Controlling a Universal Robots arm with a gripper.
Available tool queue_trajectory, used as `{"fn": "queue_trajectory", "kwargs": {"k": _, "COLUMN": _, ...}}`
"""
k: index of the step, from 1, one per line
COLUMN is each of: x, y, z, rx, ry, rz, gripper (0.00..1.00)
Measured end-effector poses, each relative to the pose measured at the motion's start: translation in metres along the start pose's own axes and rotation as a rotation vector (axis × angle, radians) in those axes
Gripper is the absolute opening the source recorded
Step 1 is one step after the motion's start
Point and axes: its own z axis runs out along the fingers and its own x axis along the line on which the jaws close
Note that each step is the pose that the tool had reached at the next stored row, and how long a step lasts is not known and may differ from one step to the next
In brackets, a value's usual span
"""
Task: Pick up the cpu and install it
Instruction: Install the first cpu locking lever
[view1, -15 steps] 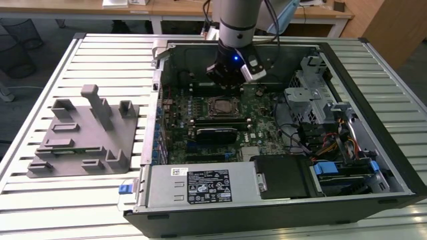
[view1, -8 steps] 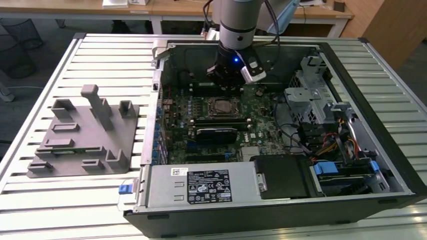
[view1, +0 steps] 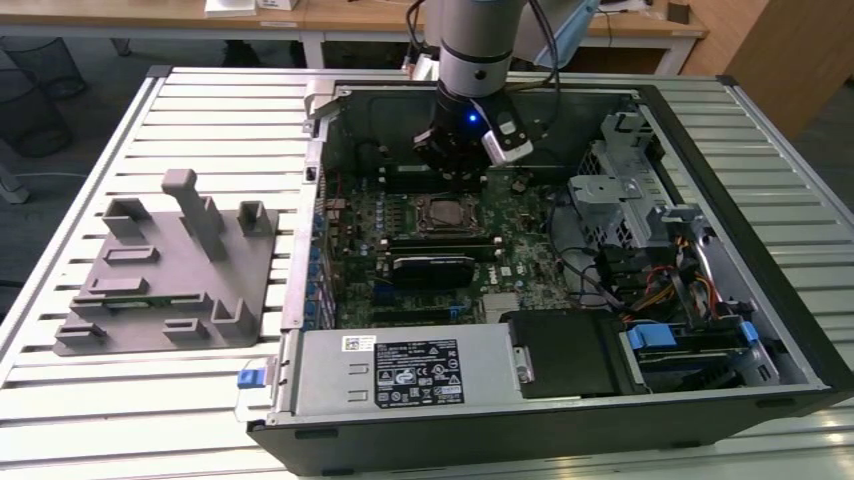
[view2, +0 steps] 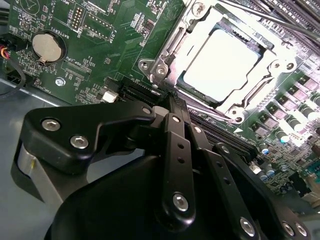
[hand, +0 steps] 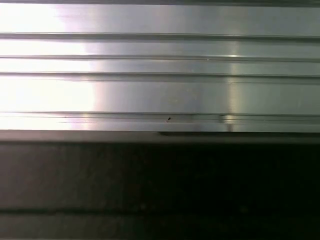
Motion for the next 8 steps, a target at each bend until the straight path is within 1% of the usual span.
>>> {"fn": "queue_trajectory", "kwargs": {"k": 3, "x": 0.0, "y": -0.0001, "z": 0.0, "rx": 0.0021, "ry": 0.0, "rz": 0.0, "gripper": 0.11}}
{"fn": "queue_trajectory", "kwargs": {"k": 8, "x": -0.0001, "y": -0.0003, "z": 0.0007, "rx": 0.0099, "ry": 0.0001, "rz": 0.0, "gripper": 0.11}}
